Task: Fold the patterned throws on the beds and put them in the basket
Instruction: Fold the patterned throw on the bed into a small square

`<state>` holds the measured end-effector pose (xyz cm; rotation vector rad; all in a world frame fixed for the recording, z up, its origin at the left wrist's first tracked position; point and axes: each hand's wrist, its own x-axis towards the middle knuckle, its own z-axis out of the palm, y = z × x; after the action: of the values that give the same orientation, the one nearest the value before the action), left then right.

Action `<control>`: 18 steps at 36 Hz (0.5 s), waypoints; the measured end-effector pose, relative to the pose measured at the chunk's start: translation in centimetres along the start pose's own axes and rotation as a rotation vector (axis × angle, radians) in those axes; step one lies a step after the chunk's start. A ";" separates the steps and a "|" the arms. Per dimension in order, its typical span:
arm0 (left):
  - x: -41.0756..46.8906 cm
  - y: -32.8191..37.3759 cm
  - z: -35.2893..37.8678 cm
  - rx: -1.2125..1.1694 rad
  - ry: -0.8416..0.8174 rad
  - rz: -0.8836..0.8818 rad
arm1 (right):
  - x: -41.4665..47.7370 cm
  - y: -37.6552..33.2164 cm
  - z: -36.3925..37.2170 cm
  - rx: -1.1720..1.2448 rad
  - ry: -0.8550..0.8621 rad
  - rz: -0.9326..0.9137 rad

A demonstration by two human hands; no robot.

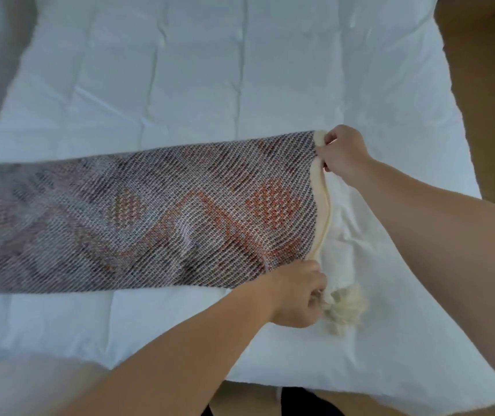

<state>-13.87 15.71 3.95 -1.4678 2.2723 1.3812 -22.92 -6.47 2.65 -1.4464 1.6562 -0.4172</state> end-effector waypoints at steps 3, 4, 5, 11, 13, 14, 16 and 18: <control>-3.7 1.0 -1.5 -0.006 0.064 -0.120 | -2.4 -2.7 -1.0 0.023 0.024 -0.025; -4.9 1.4 -1.9 0.001 0.113 -0.155 | -3.2 -3.6 -1.4 0.030 0.039 -0.037; -6.0 1.9 -2.3 0.003 0.168 -0.193 | -3.9 -4.5 -1.9 0.034 0.056 -0.048; -11.5 6.3 -4.6 -0.078 0.412 -0.371 | -7.8 -9.7 -5.2 -0.067 0.082 -0.156; -12.7 8.1 -5.0 -0.119 0.463 -0.366 | -8.8 -11.1 -6.4 -0.106 0.066 -0.193; -13.0 8.9 -5.1 -0.129 0.474 -0.360 | -9.2 -11.7 -7.0 -0.123 0.064 -0.206; -13.4 10.4 -5.4 -0.152 0.489 -0.344 | -9.9 -12.9 -8.3 -0.154 0.066 -0.222; -13.6 11.7 -5.7 -0.162 0.505 -0.327 | -10.4 -14.0 -9.4 -0.151 0.068 -0.231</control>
<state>-13.59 22.15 21.63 -2.3416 2.0517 1.2224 -22.03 -3.28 22.23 -1.7633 1.6074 -0.4824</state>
